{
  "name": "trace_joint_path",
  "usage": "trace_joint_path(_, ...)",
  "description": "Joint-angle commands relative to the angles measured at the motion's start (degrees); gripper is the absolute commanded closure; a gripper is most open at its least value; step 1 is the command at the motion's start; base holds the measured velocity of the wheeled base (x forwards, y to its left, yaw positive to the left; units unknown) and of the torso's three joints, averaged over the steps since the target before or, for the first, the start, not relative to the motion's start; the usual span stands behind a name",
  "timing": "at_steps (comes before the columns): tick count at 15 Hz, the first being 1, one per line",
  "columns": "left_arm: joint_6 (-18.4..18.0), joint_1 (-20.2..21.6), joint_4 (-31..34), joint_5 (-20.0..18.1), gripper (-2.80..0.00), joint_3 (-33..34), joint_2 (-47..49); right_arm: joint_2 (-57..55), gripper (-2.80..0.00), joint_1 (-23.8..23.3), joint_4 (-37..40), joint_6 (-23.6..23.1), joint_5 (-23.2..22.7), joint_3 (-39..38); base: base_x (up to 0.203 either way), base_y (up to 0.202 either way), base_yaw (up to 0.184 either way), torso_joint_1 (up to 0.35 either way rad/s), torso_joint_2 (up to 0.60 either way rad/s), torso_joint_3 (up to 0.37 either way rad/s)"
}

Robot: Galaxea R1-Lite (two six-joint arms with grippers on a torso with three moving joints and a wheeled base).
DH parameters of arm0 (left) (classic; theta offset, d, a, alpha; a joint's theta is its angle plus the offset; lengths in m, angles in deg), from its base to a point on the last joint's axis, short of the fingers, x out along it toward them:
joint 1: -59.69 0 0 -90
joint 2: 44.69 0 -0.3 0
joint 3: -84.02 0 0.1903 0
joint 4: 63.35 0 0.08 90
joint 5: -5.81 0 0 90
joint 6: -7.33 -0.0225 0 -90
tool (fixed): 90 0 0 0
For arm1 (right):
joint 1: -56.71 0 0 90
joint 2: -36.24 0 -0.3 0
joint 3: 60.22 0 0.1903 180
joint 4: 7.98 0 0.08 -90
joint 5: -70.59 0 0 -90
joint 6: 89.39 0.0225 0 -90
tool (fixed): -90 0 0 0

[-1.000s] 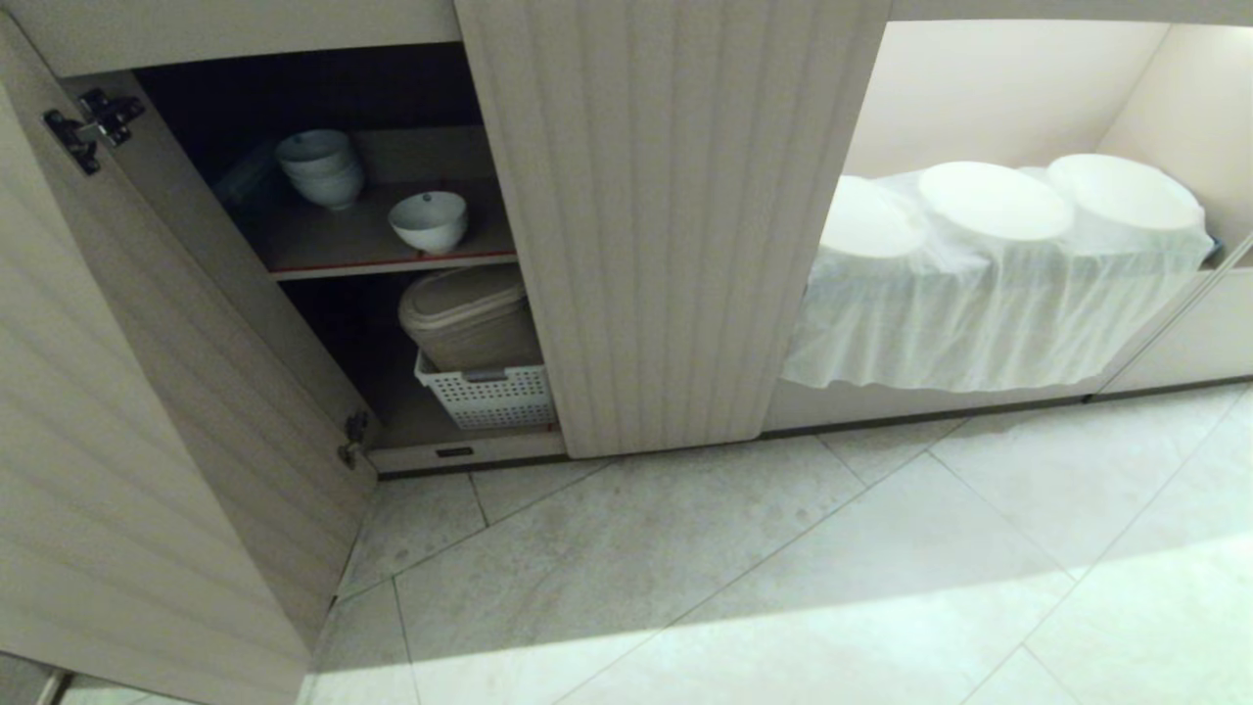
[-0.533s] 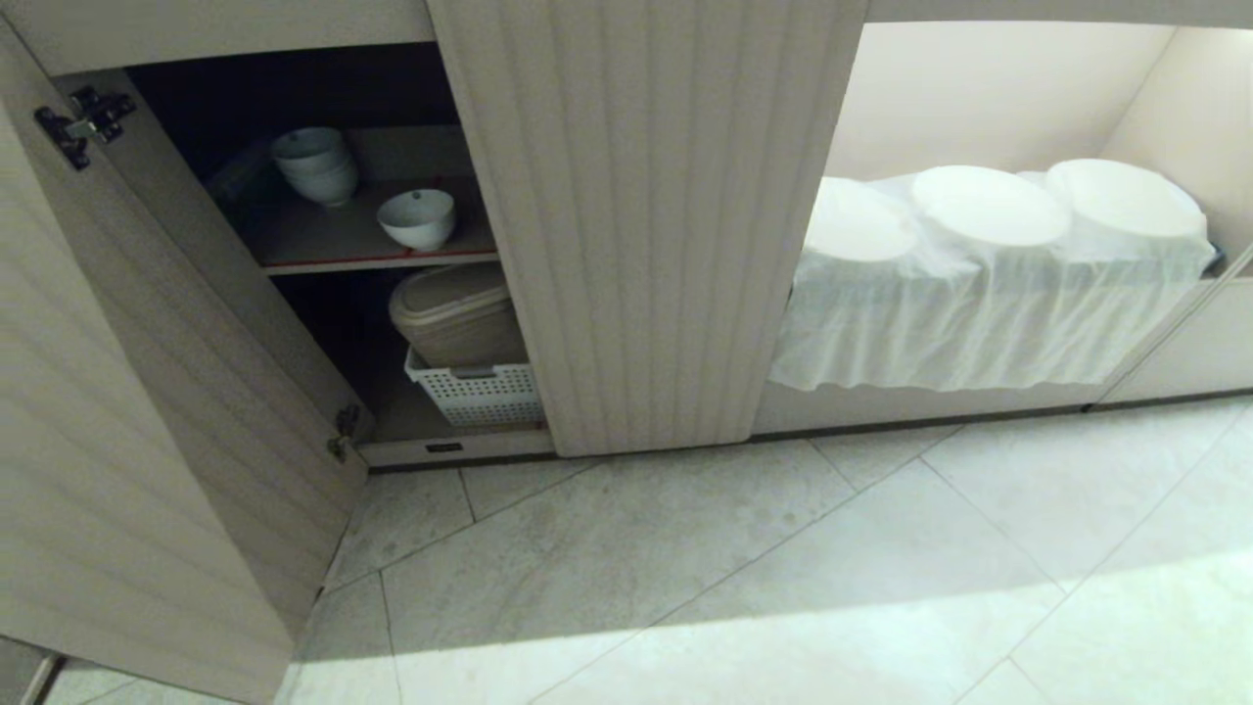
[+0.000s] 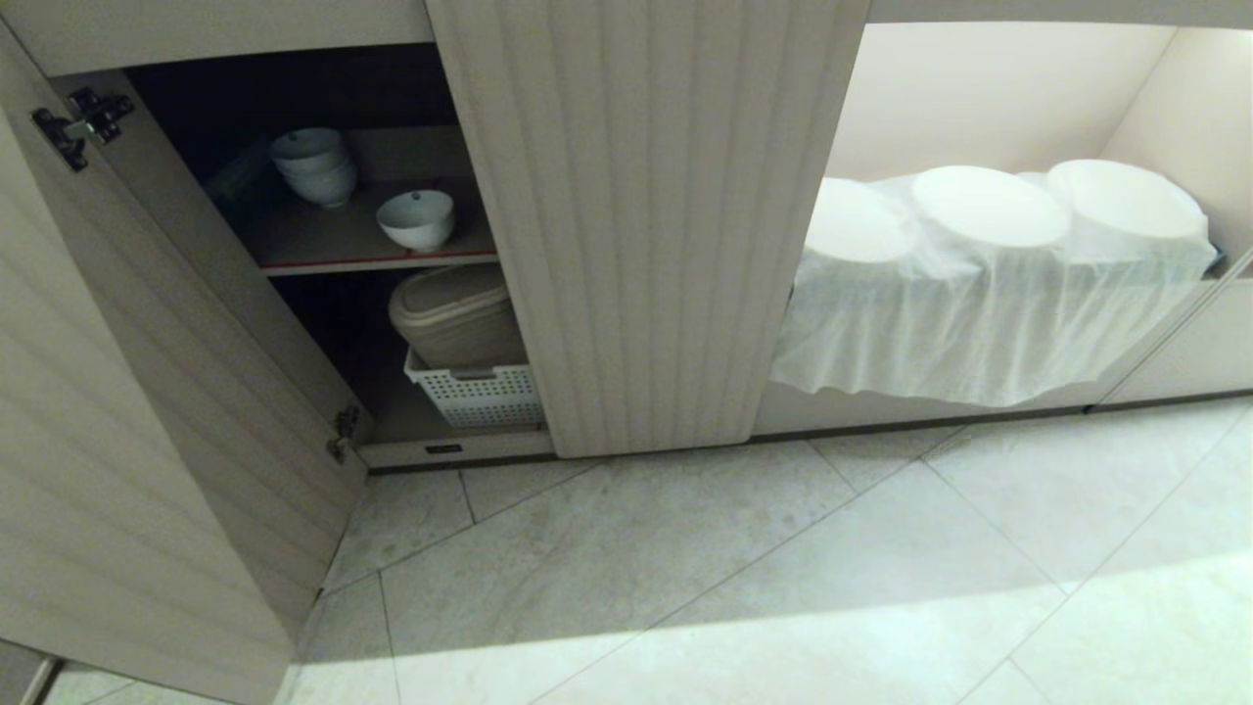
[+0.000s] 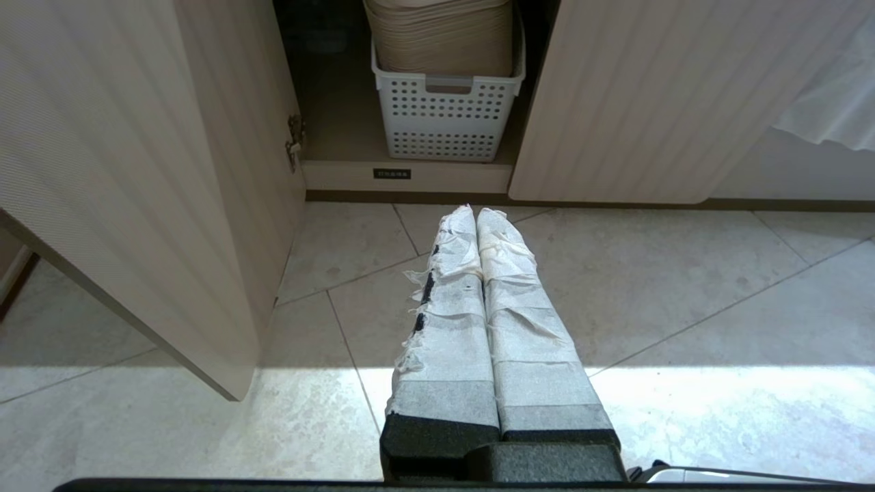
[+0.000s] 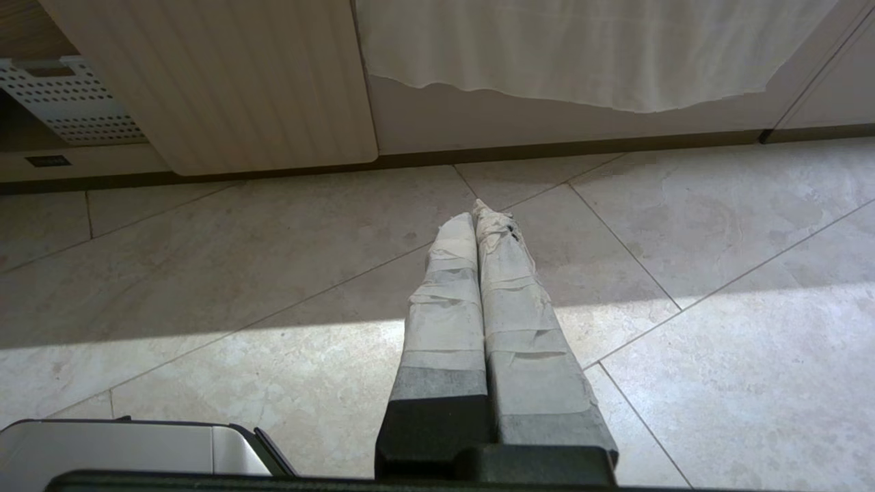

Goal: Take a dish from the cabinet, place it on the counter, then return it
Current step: Take the bowl from the cabinet

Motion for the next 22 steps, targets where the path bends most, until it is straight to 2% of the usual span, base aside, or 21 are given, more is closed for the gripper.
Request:
trace_joint_path(1, 0.1, 0.0, 0.0, 0.0, 0.0, 0.0, 0.0, 0.0, 0.0, 0.0, 0.0, -0.1, 0.0, 0.0, 0.0, 0.0, 0.0, 0.0, 0.0, 0.0)
trace_joint_path(12, 0.1, 0.0, 0.0, 0.0, 0.0, 0.0, 0.0, 0.0, 0.0, 0.0, 0.1, -0.6, 0.3, 0.0, 0.0, 0.0, 0.0, 0.0, 0.0, 0.0)
trace_joint_path(18, 0.1, 0.0, 0.0, 0.0, 0.0, 0.0, 0.0, 0.0, 0.0, 0.0, 0.0, -0.2, 0.0, 0.0, 0.0, -0.003, 0.109, 0.003, 0.0, 0.003)
trace_joint_path(22, 0.1, -0.1, 0.0, 0.0, 0.0, 0.0, 0.0, 0.0, 0.0, 0.0, 0.0, -0.2, 0.0, 0.0, 0.0, 0.0, 0.0, 0.0, 0.0, 0.0)
